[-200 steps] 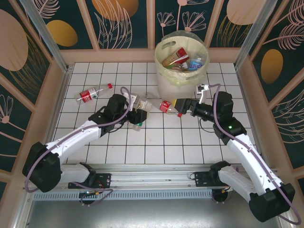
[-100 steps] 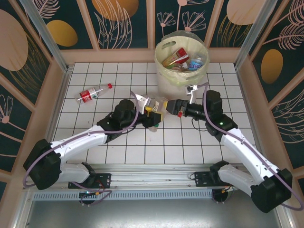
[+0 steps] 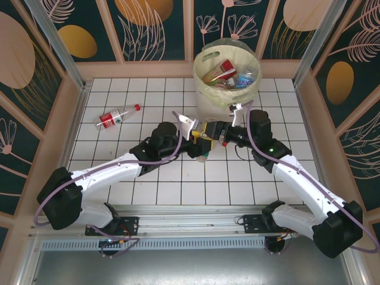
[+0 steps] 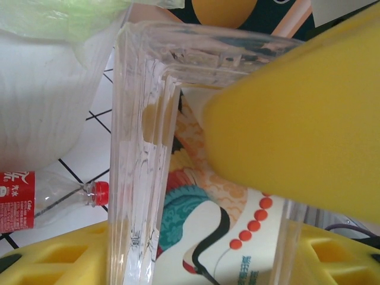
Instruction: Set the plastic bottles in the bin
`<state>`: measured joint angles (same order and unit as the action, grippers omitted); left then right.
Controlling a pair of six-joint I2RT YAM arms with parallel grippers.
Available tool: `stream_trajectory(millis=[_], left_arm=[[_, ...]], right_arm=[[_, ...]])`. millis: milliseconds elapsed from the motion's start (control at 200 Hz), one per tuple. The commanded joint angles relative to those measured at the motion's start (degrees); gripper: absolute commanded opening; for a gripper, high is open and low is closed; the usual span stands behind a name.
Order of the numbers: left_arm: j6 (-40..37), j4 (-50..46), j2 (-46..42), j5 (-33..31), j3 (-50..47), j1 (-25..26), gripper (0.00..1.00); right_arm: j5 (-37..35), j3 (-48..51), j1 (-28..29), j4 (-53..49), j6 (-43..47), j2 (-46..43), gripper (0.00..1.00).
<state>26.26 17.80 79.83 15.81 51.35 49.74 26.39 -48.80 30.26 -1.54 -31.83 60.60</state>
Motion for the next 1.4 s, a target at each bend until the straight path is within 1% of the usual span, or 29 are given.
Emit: stream_trajectory(millis=[0,125,195,260,315,385,595,711,816,896,986,1056,1146,1331,1396], left_arm=[[0.2,2.68,1.11,1.55,2.29,1.22,0.58],[-0.19,2.35,1.34,1.35,2.86,1.33,0.63],[-0.59,2.15,0.95,0.06,3.04,1.3,0.73],[-1.14,2.15,0.23,-1.02,3.2,1.27,0.79],[-1.54,2.39,-0.77,-2.15,3.02,1.36,0.91],[-2.68,3.09,-2.56,-2.66,2.41,1.37,0.98],[-6.0,3.97,-9.52,-4.72,-0.94,1.39,0.98],[-6.56,4.89,-13.92,-6.21,-3.61,1.38,0.99],[-5.94,8.01,-17.77,-7.69,-7.03,1.35,0.99],[-5.28,9.66,-19.93,-8.18,-8.98,1.38,0.98],[-4.99,9.03,-21.35,-8.61,-9.93,1.41,0.98],[-4.98,8.34,-22.05,-8.47,-10.45,1.37,0.98],[-5.01,7.65,-23.17,-8.3,-11.16,1.39,0.98],[-5.6,4.71,-25.36,-9.23,-12.27,1.35,0.99],[-5.87,3.58,-26.15,-9.66,-12.49,1.35,0.99]], right_arm=[[0.44,-2.92,0.76,0.57,0.89,-0.09,0.67],[-0.34,-3.32,0.76,-0.17,1.24,-0.33,0.59],[-0.71,-3.67,0.76,-0.65,1.55,-0.54,0.58],[-1.47,-4.23,0.76,-1.41,2.09,-0.73,0.57],[-2.19,-4.9,0.76,-2.11,2.68,-0.91,0.57],[-3.76,-6.07,0.76,-4.05,3.85,-1.12,0.57],[-10.05,-11.52,-0.44,-9.61,9.17,-2.58,0.58],[-17.07,-15.23,-0.62,-12.36,13.58,-2.94,0.59],[-23.2,-18.79,-0.81,-13.14,18.14,-2.52,0.59],[-26.35,-22.42,-1.2,-13.75,21.24,-1.1,0.59],[-29.43,-26.09,-1.58,-13.17,24.48,0.88,0.59],[-30.8,-28.9,-2.29,-12.25,26.42,2.88,0.59],[-30.88,-32.55,-3.71,-10.87,27.9,5.82,0.59],[-27.62,-39.87,-7.58,-8.07,28.76,13.0,0.59],[-27.53,-42.27,-8.67,-7.54,28.58,15.3,0.59]])
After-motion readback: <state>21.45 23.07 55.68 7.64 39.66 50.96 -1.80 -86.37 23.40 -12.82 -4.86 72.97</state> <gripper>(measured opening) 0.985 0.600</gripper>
